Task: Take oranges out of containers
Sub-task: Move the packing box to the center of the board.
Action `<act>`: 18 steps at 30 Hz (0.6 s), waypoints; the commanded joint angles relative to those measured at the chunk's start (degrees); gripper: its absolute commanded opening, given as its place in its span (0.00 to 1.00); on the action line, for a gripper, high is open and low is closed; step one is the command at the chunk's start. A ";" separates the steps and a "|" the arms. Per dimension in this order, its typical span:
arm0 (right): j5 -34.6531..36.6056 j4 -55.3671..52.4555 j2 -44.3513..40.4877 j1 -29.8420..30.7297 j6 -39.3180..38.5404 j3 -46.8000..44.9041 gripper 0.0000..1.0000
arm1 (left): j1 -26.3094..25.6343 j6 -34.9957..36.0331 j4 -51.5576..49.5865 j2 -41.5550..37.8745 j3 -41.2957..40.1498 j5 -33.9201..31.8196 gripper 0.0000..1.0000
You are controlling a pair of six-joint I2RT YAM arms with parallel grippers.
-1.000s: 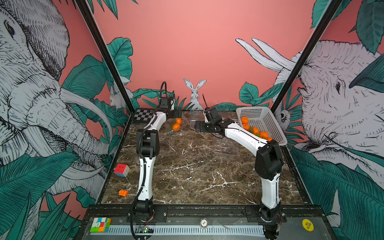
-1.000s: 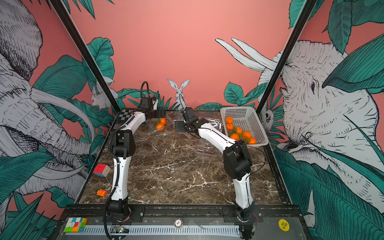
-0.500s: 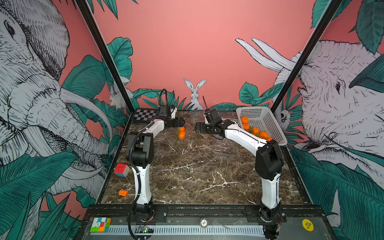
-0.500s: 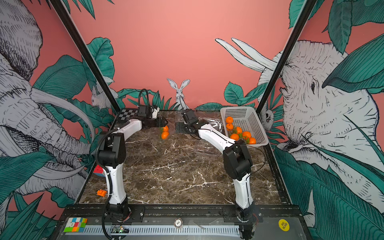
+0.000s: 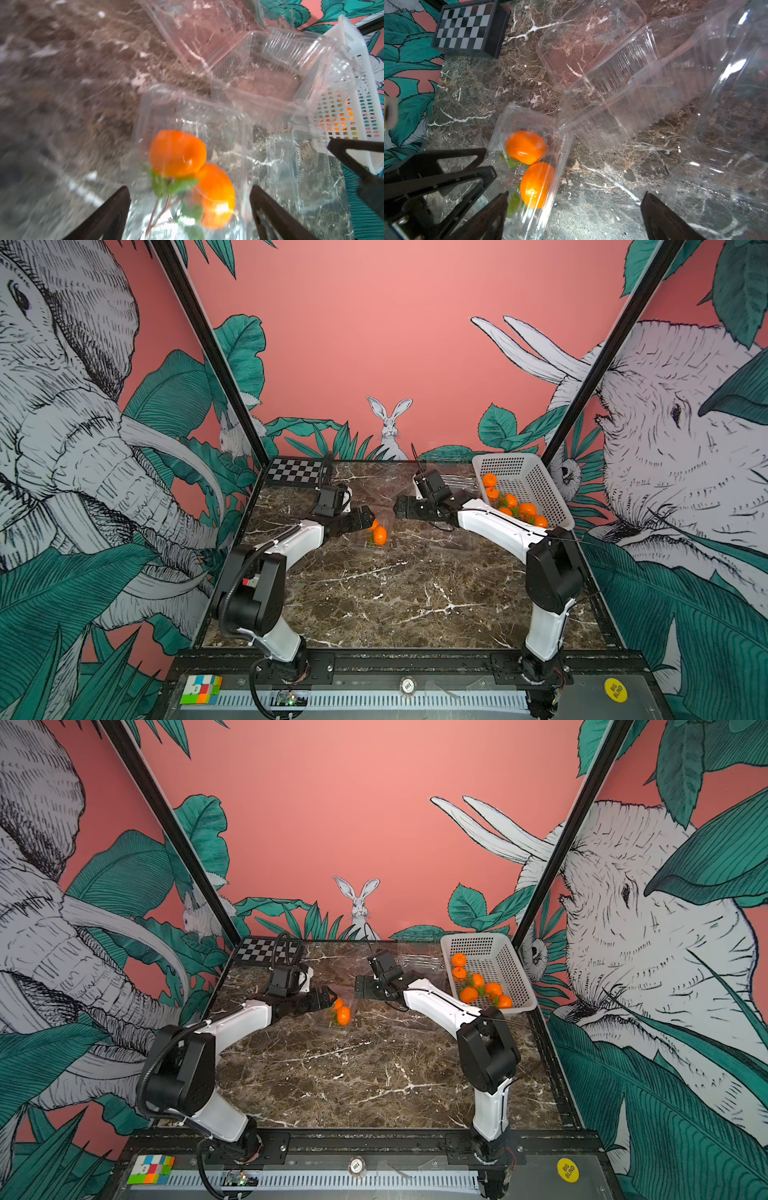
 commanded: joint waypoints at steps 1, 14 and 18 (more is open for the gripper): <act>-0.27 2.58 -1.27 1.83 1.61 -2.90 0.98 | 1.04 -2.48 -4.21 -6.65 -0.83 -3.76 0.95; -3.68 8.25 6.42 6.06 6.12 -1.71 0.96 | 4.59 -11.73 4.70 4.33 1.31 5.20 0.99; -5.73 7.96 10.22 5.97 6.76 2.39 0.93 | 4.56 -22.43 21.72 5.51 -5.88 11.36 0.99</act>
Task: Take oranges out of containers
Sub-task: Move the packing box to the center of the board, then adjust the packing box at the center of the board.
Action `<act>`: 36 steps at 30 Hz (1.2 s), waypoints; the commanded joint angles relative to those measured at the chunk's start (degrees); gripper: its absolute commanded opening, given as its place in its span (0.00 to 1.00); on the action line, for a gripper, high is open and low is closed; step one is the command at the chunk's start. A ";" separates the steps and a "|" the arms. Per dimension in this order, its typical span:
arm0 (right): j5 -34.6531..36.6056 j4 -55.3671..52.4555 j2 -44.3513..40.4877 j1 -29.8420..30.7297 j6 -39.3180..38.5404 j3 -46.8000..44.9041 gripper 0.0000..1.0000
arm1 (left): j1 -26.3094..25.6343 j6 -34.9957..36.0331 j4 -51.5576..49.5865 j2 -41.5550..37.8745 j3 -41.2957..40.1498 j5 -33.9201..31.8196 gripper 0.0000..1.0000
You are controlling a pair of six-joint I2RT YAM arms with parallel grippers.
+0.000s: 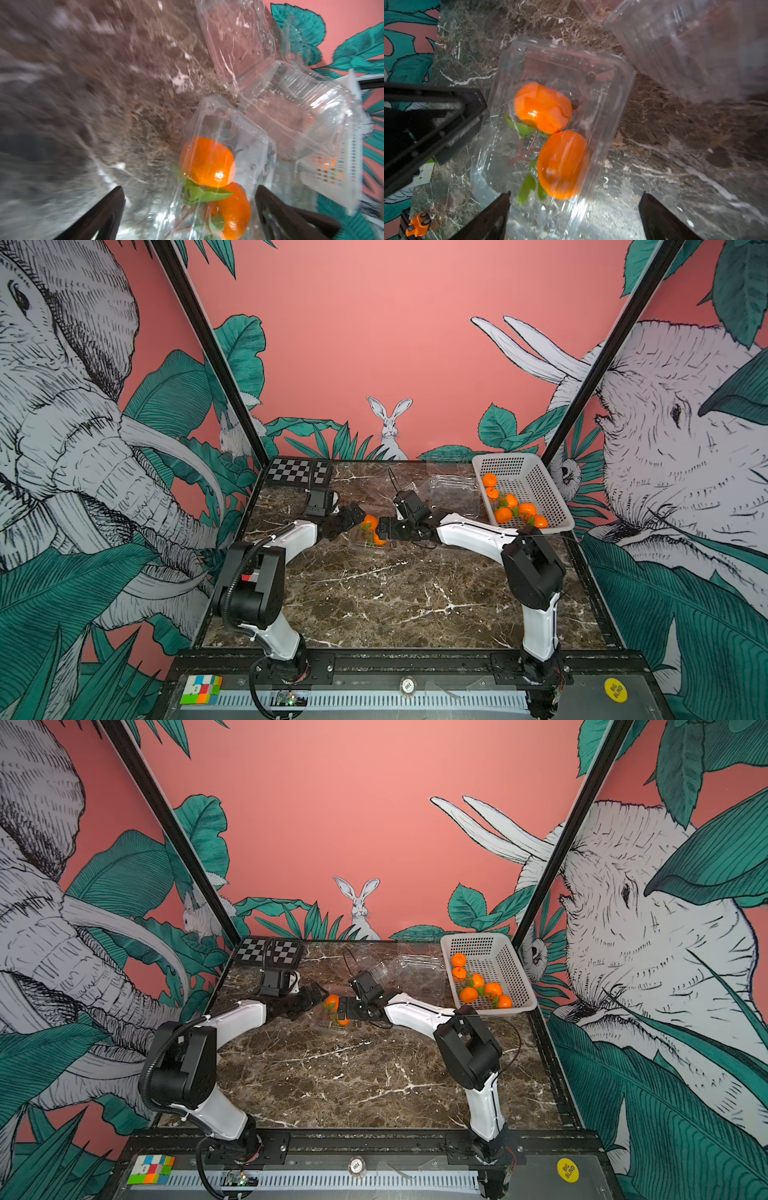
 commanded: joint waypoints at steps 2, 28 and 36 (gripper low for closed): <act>-2.27 2.18 2.79 -0.45 1.87 3.72 0.93 | -0.12 -13.66 20.80 -1.55 -8.17 6.19 0.99; -9.30 -8.06 13.61 -3.77 -1.89 30.98 0.90 | -2.90 -8.21 -8.21 -32.19 -18.50 -8.81 0.99; -2.00 -2.98 -4.32 -3.50 -1.61 8.69 0.98 | 4.44 6.73 -22.10 -17.68 1.34 -9.54 0.99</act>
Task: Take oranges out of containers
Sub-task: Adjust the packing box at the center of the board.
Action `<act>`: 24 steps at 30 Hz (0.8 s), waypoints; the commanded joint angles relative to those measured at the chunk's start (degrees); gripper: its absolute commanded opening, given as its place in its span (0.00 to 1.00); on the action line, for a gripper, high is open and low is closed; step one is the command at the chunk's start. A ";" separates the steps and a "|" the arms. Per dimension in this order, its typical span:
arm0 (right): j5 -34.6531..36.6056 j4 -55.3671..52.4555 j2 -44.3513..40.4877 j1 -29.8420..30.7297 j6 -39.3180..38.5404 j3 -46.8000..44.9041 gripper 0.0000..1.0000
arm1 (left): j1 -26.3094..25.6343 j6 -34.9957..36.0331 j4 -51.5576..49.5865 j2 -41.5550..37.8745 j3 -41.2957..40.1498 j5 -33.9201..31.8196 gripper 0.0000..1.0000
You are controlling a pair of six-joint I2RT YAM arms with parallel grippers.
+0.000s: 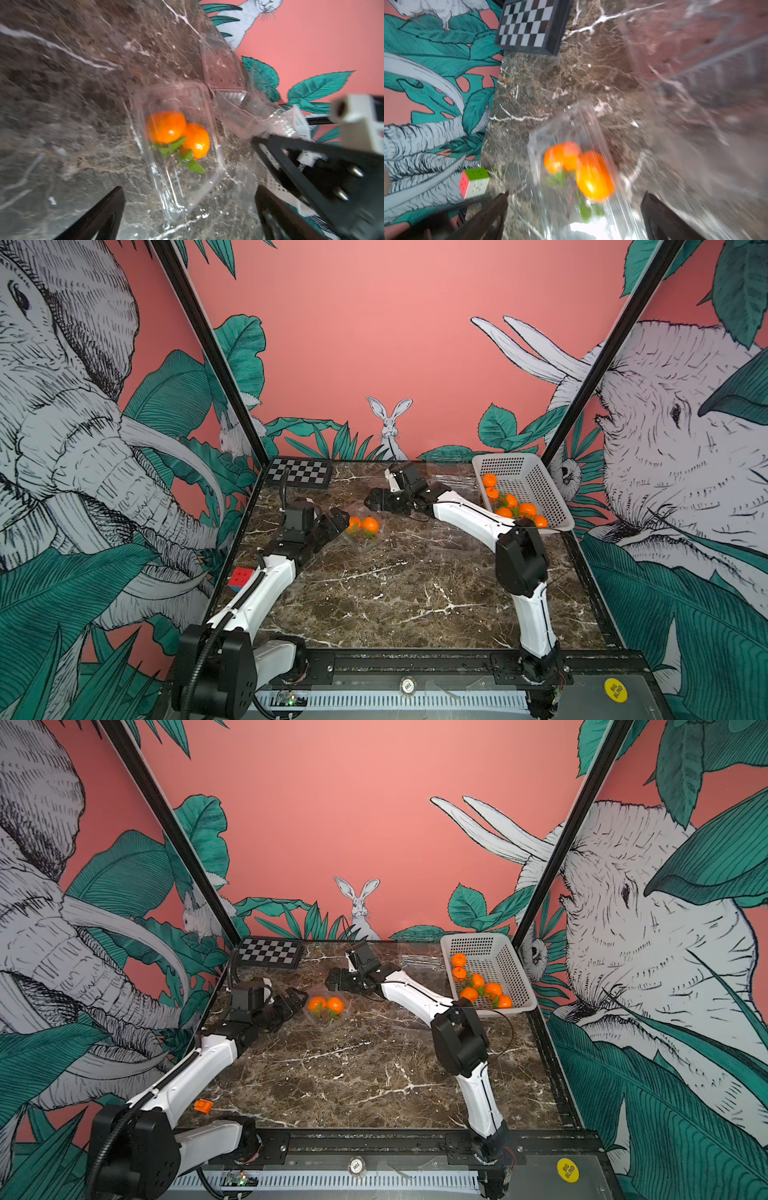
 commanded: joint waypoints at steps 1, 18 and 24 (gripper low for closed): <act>5.29 3.74 -6.30 0.31 1.07 -8.90 0.99 | 1.41 9.12 -9.67 8.63 9.28 -0.89 0.99; 4.70 23.61 -2.00 7.74 16.05 -24.21 0.96 | 0.34 16.56 0.55 36.78 27.34 8.74 0.99; 3.94 23.66 -2.72 7.11 14.48 -24.19 0.89 | 0.18 10.57 9.31 29.08 17.16 11.46 0.99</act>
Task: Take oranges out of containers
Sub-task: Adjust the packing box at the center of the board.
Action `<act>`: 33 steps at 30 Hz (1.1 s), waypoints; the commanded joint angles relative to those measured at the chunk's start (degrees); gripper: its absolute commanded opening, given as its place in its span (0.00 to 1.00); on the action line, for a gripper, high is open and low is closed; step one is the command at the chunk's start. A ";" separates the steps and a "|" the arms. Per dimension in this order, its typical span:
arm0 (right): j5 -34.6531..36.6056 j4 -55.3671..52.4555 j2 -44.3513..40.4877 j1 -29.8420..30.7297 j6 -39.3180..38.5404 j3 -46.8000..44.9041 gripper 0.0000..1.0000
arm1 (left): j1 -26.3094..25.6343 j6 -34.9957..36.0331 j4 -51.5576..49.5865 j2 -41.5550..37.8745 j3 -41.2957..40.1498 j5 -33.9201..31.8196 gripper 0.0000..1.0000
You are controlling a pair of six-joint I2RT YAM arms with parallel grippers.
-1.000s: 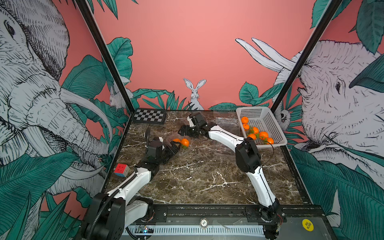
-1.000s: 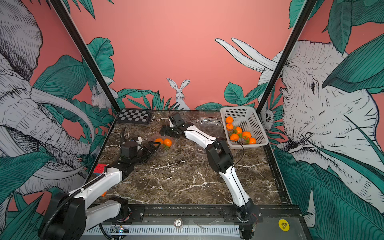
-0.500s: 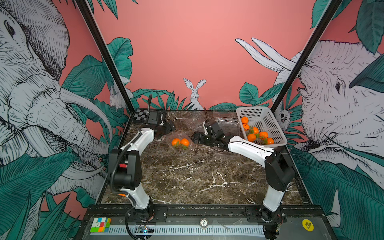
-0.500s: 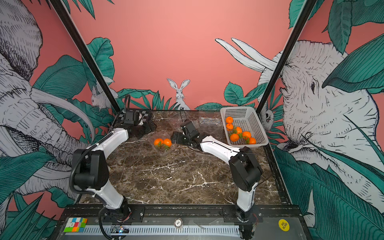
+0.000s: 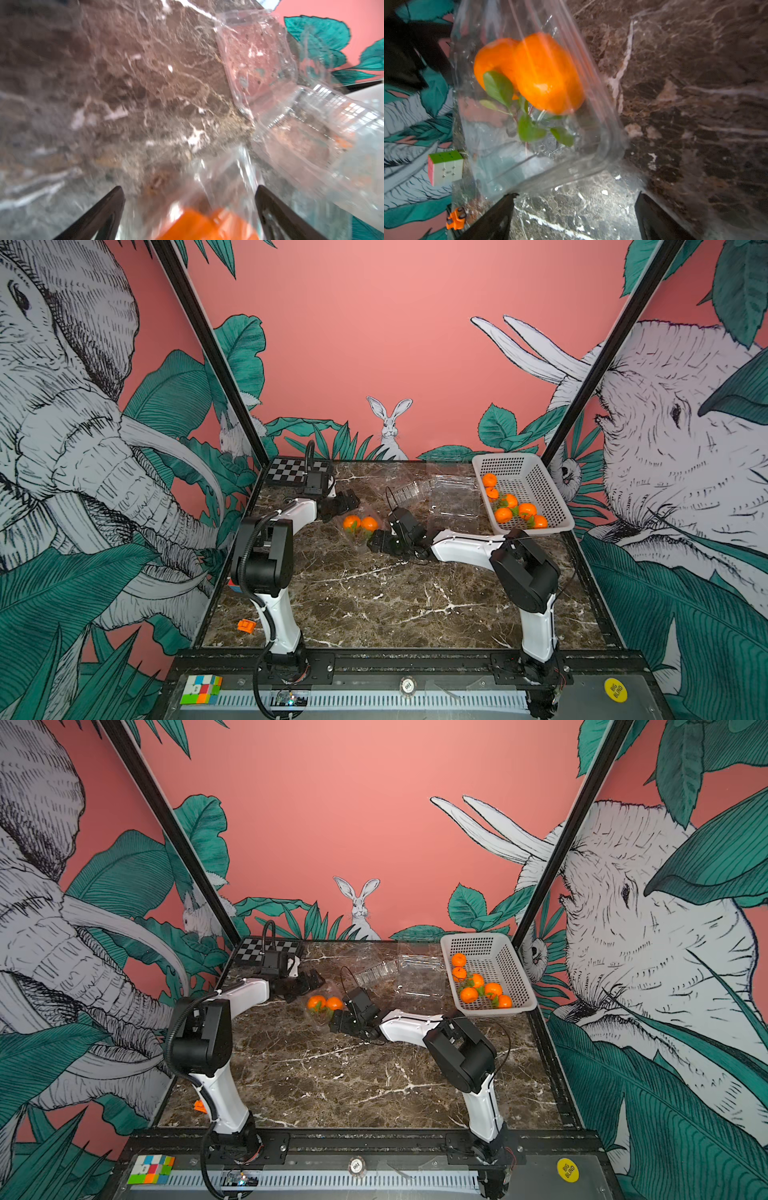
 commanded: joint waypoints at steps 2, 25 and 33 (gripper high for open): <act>-0.99 3.31 -1.90 -1.21 -1.03 0.99 0.88 | -0.58 -4.85 6.63 -7.50 -6.57 3.66 0.99; -9.33 -2.43 -6.94 -10.74 -14.94 -1.96 0.83 | -10.78 -10.10 -5.09 -41.57 -32.29 -8.89 0.99; -6.19 -1.44 -15.62 -10.81 -13.85 -10.96 0.94 | -5.86 -4.95 -5.23 -33.00 -25.05 -8.03 0.99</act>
